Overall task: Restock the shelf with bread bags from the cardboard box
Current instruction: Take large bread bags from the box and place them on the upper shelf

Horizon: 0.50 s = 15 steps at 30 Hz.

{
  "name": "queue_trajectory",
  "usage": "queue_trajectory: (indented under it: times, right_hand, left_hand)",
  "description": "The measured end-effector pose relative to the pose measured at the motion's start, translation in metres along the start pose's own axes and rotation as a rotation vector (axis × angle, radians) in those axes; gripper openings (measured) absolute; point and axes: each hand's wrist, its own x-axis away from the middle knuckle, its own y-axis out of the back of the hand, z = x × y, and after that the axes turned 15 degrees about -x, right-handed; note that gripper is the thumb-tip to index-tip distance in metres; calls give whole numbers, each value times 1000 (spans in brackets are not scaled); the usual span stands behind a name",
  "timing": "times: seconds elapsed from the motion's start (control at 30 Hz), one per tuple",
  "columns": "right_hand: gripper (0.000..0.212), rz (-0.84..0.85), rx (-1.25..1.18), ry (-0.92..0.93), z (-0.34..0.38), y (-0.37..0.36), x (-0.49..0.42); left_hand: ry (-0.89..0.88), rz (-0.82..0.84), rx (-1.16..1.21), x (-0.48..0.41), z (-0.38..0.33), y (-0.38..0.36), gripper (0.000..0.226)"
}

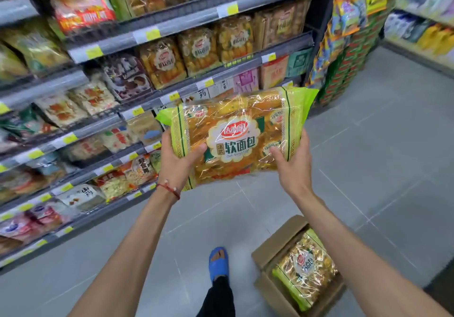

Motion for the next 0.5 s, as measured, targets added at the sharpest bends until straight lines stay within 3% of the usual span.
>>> queue_trajectory:
  times: [0.4,0.5]
  right_hand:
    - [92,-81,21,56,44,-111,-168]
    - [91,-88,34,77,52,-124,-211]
  left_hand:
    - [-155,-4,-49,-206,-58,23,87]
    - [-182,-20,-67,-249,-74,17,94]
